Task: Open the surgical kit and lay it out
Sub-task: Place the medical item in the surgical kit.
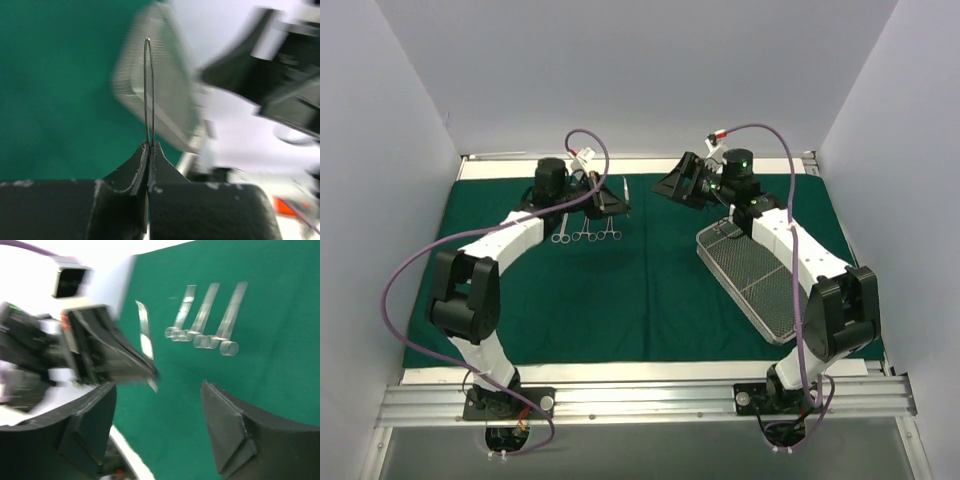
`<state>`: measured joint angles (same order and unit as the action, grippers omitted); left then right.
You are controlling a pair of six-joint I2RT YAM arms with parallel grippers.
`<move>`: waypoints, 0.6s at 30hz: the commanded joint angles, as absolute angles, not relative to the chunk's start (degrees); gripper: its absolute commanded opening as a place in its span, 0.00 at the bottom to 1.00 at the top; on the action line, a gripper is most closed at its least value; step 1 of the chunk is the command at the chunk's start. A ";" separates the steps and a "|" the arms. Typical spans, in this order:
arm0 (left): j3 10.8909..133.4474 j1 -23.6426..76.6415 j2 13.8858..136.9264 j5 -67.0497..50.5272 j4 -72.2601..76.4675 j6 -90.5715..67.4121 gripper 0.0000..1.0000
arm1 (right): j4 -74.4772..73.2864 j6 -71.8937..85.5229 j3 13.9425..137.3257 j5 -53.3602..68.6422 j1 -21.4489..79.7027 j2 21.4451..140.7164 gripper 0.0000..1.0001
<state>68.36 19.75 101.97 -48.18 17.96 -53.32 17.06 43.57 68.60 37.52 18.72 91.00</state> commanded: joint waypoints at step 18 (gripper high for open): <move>84.81 2.03 112.04 3.51 -40.26 -0.44 0.02 | -12.39 26.02 71.90 24.26 6.77 80.33 0.73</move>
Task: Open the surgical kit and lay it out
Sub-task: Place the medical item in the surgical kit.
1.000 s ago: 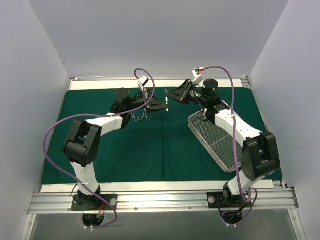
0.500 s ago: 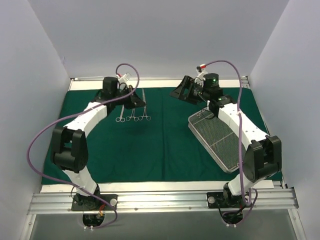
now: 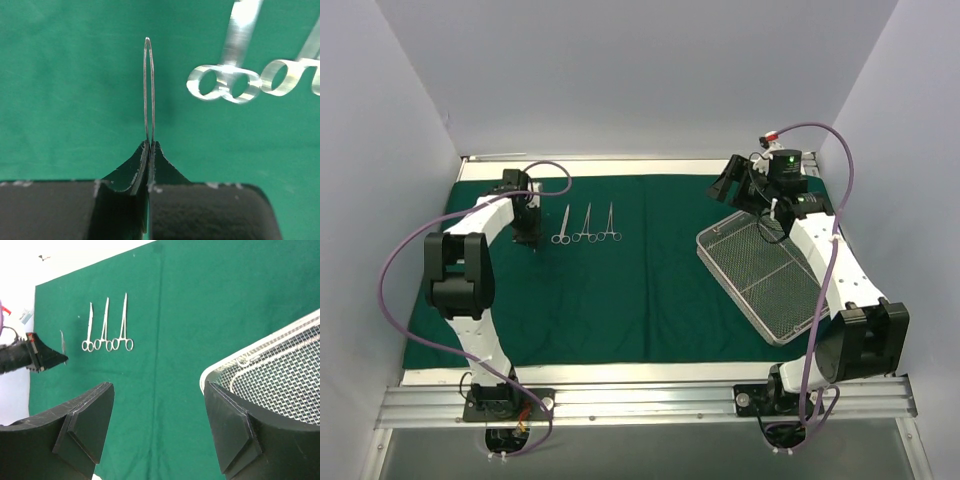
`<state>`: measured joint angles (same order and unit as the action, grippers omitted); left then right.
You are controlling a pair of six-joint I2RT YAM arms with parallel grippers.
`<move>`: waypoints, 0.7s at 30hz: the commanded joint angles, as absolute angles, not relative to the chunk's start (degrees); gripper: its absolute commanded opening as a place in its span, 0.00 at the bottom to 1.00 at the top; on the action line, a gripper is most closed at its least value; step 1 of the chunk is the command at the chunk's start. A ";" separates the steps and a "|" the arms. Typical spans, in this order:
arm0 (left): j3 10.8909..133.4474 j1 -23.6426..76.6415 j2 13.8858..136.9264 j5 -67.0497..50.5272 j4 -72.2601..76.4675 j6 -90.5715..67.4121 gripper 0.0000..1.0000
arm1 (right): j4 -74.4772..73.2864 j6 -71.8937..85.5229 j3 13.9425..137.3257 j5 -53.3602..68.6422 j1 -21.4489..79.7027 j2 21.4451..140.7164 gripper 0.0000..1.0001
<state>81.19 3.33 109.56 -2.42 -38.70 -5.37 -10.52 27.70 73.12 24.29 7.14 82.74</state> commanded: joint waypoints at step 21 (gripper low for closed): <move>98.26 1.49 123.66 2.64 -42.54 -1.67 0.02 | -18.19 24.26 71.72 22.85 4.92 82.79 0.74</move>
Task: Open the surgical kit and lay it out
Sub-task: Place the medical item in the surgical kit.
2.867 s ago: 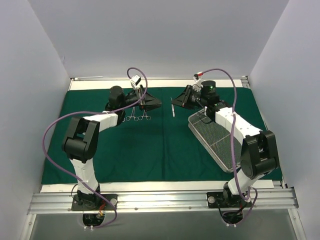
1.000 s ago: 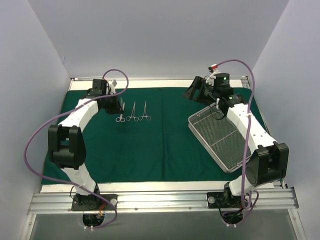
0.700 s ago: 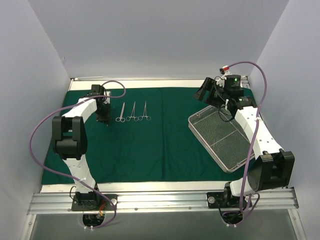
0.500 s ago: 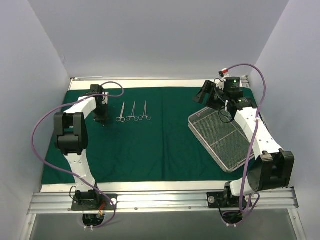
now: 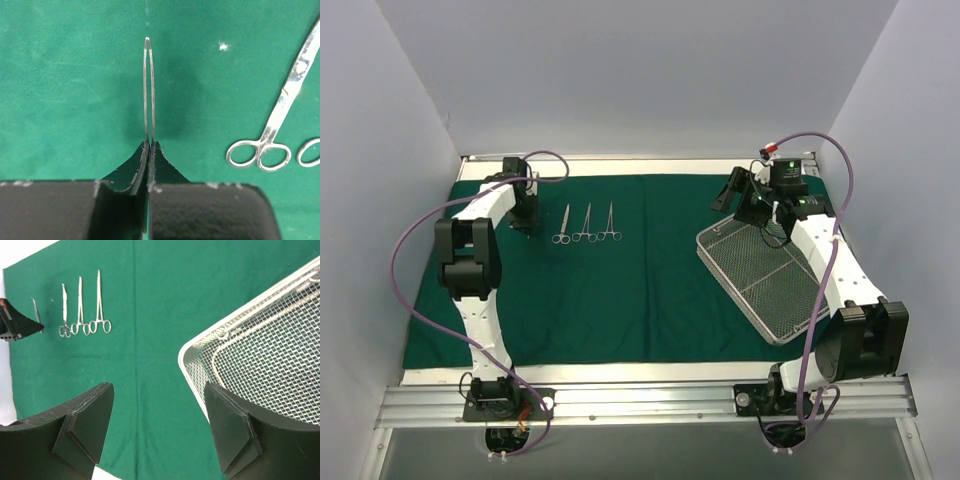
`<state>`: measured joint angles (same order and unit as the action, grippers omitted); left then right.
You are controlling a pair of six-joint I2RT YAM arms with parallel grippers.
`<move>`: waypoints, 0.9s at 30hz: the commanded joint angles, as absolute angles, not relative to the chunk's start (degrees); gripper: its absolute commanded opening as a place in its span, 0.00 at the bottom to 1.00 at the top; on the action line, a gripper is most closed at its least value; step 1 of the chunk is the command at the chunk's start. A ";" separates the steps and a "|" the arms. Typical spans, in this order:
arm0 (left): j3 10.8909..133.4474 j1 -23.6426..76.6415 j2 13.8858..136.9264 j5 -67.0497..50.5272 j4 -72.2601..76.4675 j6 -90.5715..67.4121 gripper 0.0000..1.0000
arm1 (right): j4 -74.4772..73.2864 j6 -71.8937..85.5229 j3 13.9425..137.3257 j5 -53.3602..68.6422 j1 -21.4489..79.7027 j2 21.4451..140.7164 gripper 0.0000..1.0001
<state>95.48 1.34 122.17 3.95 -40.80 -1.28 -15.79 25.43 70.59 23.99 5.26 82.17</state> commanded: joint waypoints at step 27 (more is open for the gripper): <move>96.86 0.35 120.15 0.62 -45.96 -7.73 0.57 | -34.00 25.57 69.70 11.00 4.66 82.00 0.73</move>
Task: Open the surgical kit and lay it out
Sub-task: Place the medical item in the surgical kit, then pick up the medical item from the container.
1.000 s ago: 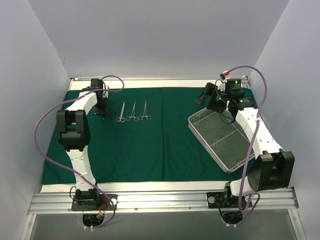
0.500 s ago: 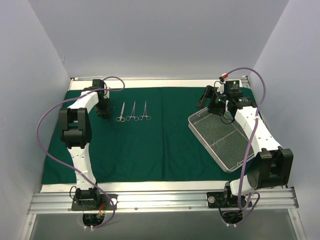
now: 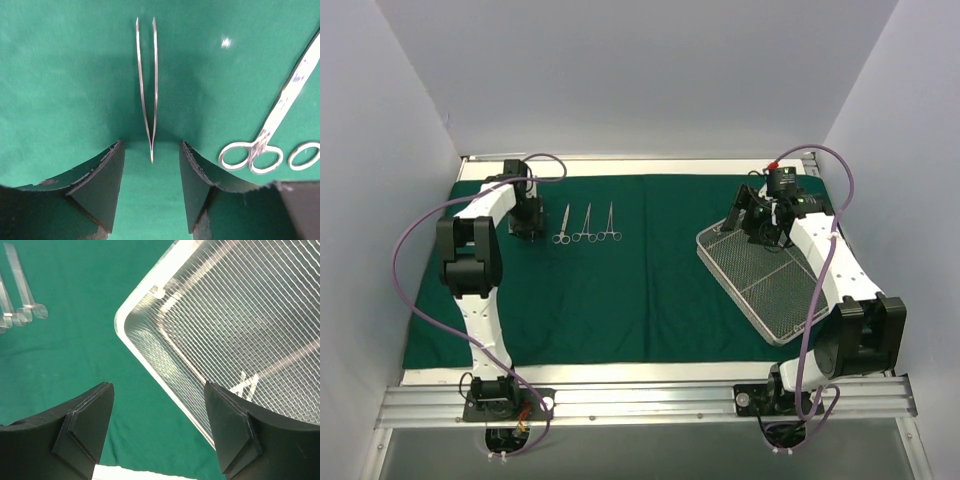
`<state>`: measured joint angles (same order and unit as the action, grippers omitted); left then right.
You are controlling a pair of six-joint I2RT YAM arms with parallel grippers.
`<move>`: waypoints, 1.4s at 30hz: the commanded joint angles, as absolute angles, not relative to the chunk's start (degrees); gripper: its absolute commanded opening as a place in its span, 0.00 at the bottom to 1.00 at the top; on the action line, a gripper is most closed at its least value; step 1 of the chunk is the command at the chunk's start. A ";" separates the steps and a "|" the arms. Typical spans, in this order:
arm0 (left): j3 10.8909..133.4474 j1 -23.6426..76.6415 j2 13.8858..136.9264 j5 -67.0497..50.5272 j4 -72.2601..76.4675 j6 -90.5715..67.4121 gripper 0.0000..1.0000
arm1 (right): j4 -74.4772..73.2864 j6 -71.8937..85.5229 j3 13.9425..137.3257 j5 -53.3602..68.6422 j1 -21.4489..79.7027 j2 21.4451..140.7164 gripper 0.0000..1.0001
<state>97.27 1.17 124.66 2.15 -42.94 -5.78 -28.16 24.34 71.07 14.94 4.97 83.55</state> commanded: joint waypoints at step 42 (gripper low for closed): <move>96.68 6.24 103.62 -15.47 -50.89 -14.94 0.53 | -30.58 25.76 51.14 0.18 4.66 94.93 0.09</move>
